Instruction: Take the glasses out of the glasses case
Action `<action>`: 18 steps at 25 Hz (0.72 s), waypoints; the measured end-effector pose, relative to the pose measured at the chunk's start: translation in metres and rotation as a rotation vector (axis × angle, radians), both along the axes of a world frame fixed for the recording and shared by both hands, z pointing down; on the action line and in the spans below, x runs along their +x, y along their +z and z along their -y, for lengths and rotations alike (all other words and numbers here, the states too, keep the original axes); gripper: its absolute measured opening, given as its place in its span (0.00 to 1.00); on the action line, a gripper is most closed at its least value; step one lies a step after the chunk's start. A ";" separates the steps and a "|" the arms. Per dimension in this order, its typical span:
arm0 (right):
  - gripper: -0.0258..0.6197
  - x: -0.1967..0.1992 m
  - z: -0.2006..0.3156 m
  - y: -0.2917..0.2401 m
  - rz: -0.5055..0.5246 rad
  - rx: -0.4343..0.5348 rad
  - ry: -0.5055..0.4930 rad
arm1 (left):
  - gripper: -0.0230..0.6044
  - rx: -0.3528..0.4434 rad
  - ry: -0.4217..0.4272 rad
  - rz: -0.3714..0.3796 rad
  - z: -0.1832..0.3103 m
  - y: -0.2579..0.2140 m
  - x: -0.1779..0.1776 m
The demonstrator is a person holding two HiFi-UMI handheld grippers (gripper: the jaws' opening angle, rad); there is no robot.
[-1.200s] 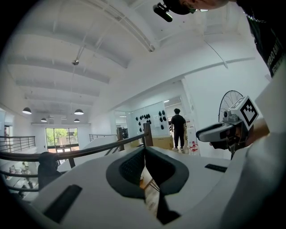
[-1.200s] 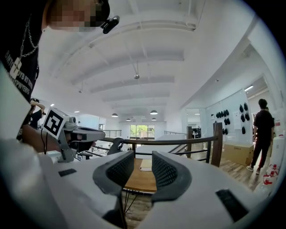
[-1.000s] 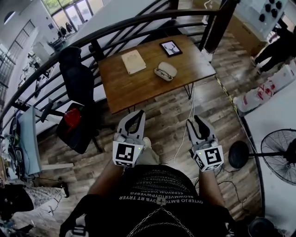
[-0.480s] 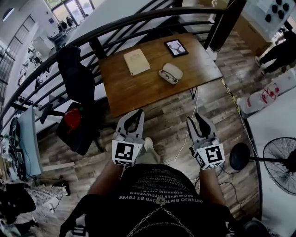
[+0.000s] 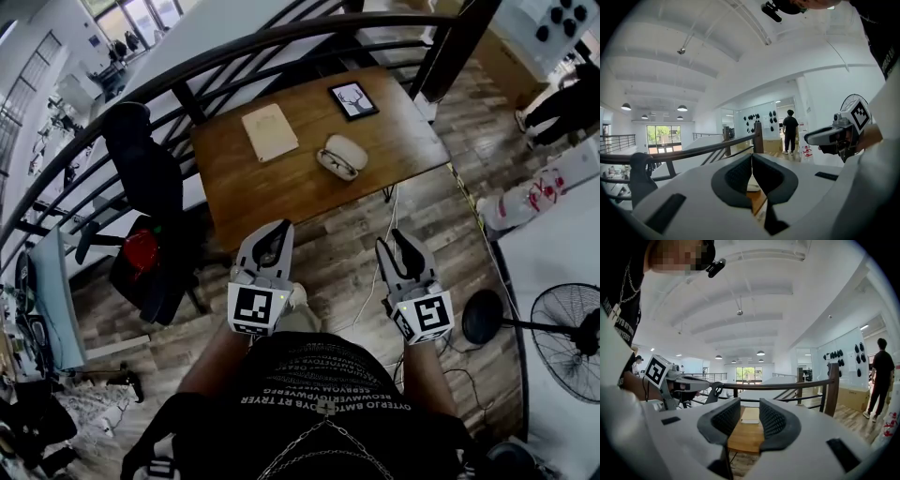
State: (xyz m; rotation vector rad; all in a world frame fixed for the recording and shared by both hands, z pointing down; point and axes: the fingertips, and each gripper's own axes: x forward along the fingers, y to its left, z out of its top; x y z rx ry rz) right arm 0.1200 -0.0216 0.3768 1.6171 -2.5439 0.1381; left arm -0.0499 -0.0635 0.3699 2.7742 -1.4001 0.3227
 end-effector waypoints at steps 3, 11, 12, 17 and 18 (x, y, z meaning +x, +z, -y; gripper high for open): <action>0.22 -0.002 0.012 0.003 0.008 -0.014 0.009 | 0.08 -0.019 0.013 0.007 0.012 0.007 -0.001; 0.22 -0.011 0.049 0.003 -0.007 -0.014 0.030 | 0.08 -0.001 0.049 -0.009 0.057 0.005 -0.005; 0.22 -0.013 0.054 0.003 -0.010 -0.014 0.033 | 0.08 -0.001 0.052 -0.010 0.062 0.005 -0.007; 0.22 -0.024 0.080 0.002 -0.025 -0.015 0.042 | 0.08 0.015 0.056 0.002 0.091 0.005 -0.018; 0.22 -0.027 0.086 0.002 -0.028 -0.013 0.042 | 0.08 0.024 0.060 0.005 0.097 0.004 -0.020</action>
